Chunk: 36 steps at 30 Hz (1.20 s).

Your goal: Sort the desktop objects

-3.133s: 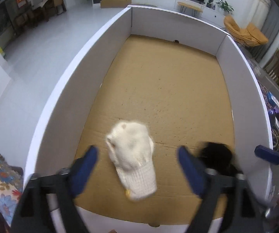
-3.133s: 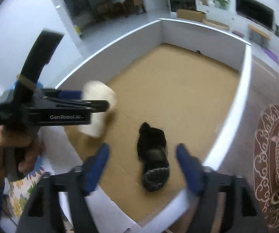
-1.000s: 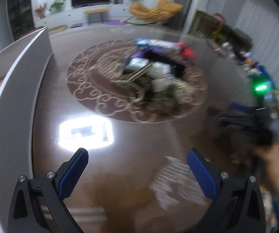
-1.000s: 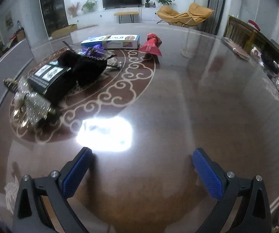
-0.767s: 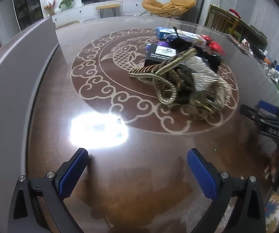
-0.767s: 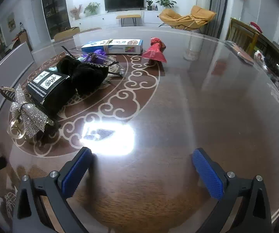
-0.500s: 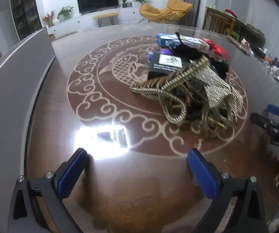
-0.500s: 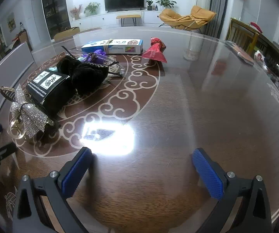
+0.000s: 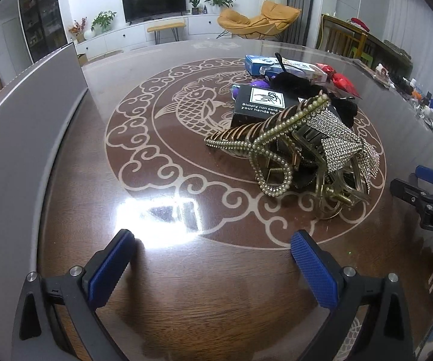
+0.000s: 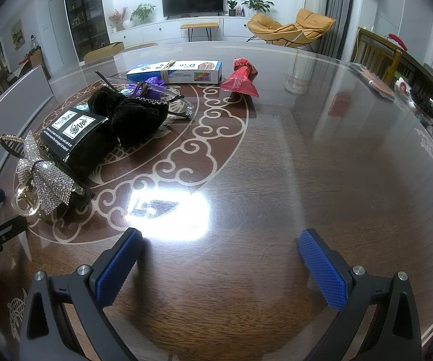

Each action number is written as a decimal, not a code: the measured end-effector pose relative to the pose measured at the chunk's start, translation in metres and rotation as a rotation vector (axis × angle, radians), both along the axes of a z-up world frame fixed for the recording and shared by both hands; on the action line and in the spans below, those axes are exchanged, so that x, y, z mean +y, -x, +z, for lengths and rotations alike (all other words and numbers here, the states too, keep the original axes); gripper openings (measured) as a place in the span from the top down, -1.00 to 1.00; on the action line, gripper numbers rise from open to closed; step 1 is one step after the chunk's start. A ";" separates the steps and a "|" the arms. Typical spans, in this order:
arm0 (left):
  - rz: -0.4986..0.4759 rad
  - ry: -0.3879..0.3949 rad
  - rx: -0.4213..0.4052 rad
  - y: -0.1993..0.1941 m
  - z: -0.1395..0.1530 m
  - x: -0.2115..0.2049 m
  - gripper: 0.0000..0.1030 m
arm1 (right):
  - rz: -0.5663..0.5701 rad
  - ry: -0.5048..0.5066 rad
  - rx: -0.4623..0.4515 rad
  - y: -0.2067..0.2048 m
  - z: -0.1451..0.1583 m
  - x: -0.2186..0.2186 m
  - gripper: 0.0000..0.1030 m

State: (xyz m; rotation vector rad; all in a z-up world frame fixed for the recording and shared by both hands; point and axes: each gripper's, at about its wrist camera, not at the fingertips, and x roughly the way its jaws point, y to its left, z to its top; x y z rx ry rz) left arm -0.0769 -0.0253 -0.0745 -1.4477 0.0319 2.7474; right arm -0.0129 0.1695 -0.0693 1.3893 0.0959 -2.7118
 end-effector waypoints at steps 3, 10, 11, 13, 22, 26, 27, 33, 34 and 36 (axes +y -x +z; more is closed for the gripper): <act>0.000 0.002 0.000 0.000 0.000 0.000 -1.00 | 0.000 0.000 0.000 0.000 0.000 0.000 -1.00; 0.001 0.001 0.000 0.000 0.000 -0.002 -1.00 | 0.000 0.000 0.000 0.000 0.000 0.000 -1.00; 0.002 0.001 0.000 0.000 0.000 -0.002 -1.00 | 0.000 0.000 0.000 0.000 0.000 0.000 -1.00; 0.002 0.002 0.001 0.000 0.000 -0.002 -1.00 | 0.000 0.000 0.000 0.000 0.000 0.000 -1.00; 0.002 0.002 0.001 0.000 0.000 -0.002 -1.00 | -0.001 0.000 0.000 0.000 0.000 0.000 -1.00; 0.002 0.002 0.001 0.000 0.000 -0.002 -1.00 | -0.001 0.001 0.000 0.000 0.000 0.000 -1.00; 0.001 0.002 0.001 0.000 0.000 -0.002 -1.00 | -0.001 0.001 0.000 -0.001 0.000 0.000 -1.00; 0.001 0.000 0.001 0.000 0.000 -0.002 -1.00 | -0.001 0.001 0.000 -0.001 0.001 0.000 -1.00; 0.002 0.000 0.001 0.000 0.000 -0.002 -1.00 | -0.001 0.001 0.000 -0.001 0.001 0.000 -1.00; 0.001 0.000 0.000 0.001 0.000 -0.001 -1.00 | -0.001 0.001 0.000 -0.001 0.001 0.000 -1.00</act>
